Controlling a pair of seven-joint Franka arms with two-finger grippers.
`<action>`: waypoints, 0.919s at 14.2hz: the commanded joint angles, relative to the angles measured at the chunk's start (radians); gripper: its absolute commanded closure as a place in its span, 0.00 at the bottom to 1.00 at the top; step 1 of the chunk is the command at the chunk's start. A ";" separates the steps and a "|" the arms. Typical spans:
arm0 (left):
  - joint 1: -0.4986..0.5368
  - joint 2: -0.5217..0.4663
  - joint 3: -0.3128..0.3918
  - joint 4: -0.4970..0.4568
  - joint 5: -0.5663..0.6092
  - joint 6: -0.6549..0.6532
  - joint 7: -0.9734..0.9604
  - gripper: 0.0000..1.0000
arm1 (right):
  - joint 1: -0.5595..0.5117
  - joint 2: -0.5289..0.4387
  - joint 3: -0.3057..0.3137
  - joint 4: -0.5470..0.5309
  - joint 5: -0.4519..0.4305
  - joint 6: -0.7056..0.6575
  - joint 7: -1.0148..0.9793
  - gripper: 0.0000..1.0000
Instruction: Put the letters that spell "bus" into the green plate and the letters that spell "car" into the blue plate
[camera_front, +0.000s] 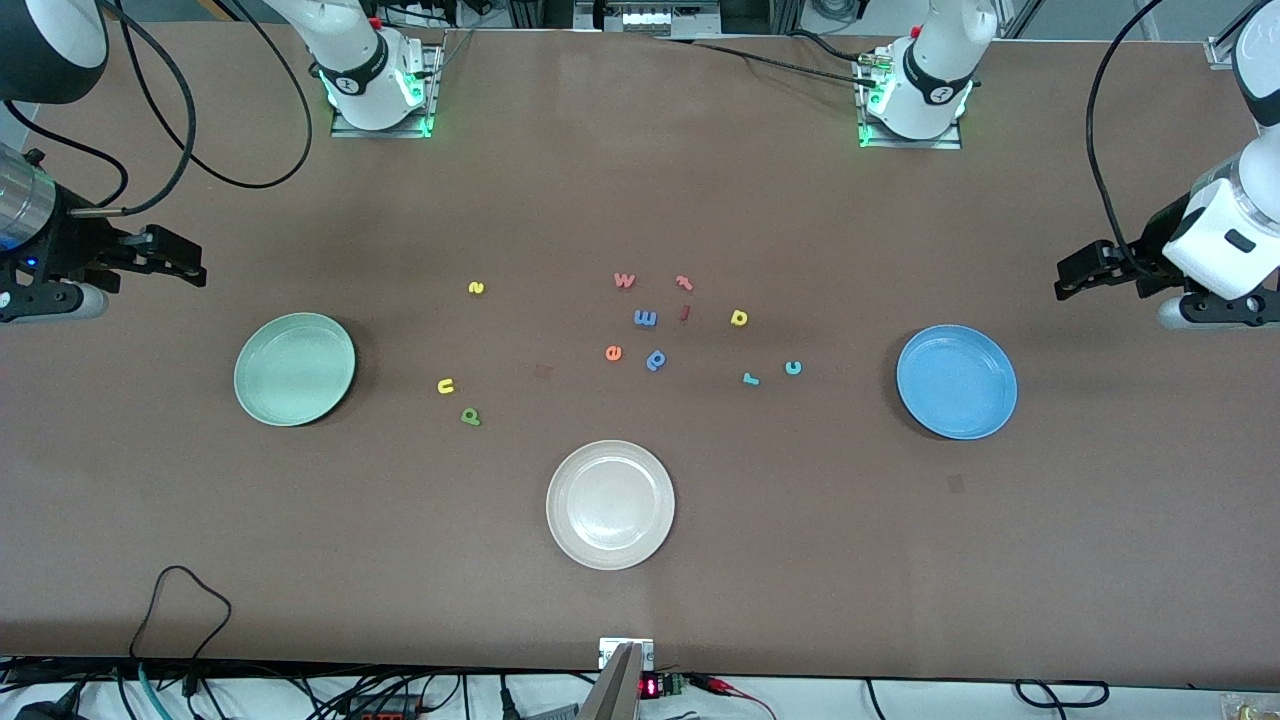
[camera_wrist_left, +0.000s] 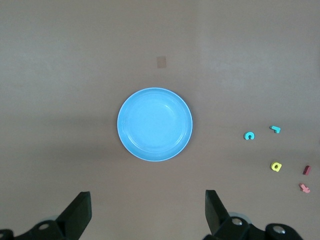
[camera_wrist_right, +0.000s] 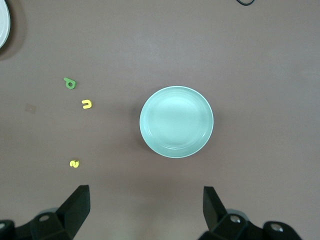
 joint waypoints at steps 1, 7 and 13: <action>0.004 -0.037 0.000 -0.027 -0.002 -0.017 0.024 0.00 | -0.007 0.013 0.006 0.025 -0.010 -0.009 0.021 0.00; -0.049 0.125 -0.071 -0.020 -0.005 0.001 0.024 0.00 | -0.004 0.022 0.011 0.025 0.005 -0.008 0.012 0.00; -0.165 0.462 -0.171 0.043 -0.019 0.263 -0.020 0.15 | 0.106 0.085 0.017 -0.096 0.025 0.043 0.015 0.00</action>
